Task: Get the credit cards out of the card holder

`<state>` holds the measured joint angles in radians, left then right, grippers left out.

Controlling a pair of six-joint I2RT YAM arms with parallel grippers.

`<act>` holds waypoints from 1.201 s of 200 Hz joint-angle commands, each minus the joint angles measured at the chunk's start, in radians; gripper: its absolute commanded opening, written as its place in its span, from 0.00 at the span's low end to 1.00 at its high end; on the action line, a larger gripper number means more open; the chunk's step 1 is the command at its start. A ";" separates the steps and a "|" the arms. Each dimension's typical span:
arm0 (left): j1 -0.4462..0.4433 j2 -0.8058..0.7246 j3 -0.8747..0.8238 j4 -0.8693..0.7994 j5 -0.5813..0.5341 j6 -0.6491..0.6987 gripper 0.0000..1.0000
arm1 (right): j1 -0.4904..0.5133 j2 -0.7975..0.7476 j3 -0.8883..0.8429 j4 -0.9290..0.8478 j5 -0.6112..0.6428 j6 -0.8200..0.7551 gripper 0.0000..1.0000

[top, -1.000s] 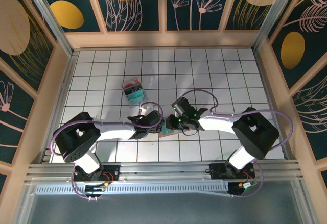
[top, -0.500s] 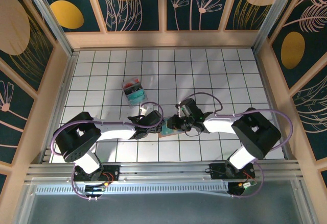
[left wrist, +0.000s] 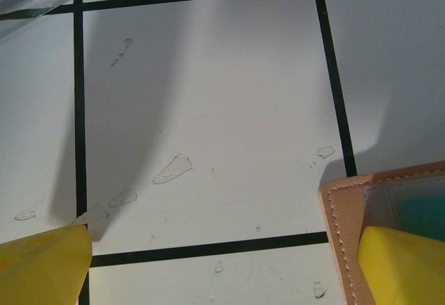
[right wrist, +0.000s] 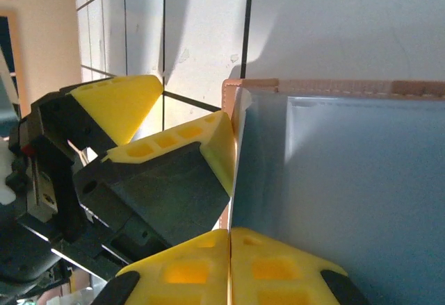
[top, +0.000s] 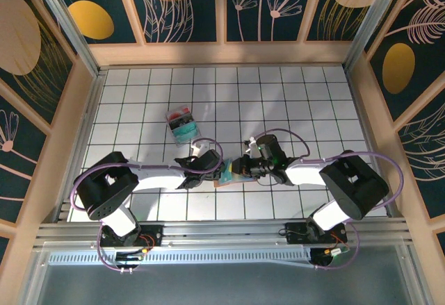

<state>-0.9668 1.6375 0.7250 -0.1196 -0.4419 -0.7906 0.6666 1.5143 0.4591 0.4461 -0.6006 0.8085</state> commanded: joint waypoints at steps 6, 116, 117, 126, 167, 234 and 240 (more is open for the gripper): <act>0.005 0.039 0.001 -0.056 0.019 0.008 0.99 | -0.012 -0.020 -0.021 0.104 -0.044 0.019 0.05; 0.005 0.070 -0.001 -0.054 0.009 -0.001 0.99 | -0.058 -0.083 -0.071 0.105 -0.042 0.025 0.08; 0.006 0.070 0.000 -0.053 0.010 -0.002 0.99 | -0.058 -0.083 -0.071 0.105 -0.042 0.025 0.08; 0.005 0.070 0.000 -0.050 0.012 -0.001 0.99 | -0.059 -0.079 -0.075 0.124 -0.049 0.034 0.09; 0.005 0.097 0.001 -0.044 0.016 -0.004 0.99 | -0.056 -0.054 -0.072 0.152 -0.048 0.049 0.22; 0.005 0.095 -0.004 -0.041 0.015 -0.011 0.99 | -0.047 -0.024 -0.053 0.126 0.012 0.040 0.07; 0.005 0.092 -0.006 -0.041 0.014 -0.012 0.99 | -0.047 -0.032 -0.051 0.108 0.026 0.032 0.04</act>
<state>-0.9668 1.6749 0.7464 -0.1001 -0.4561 -0.7994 0.6151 1.4952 0.3954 0.5674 -0.6182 0.8639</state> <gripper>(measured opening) 0.988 0.074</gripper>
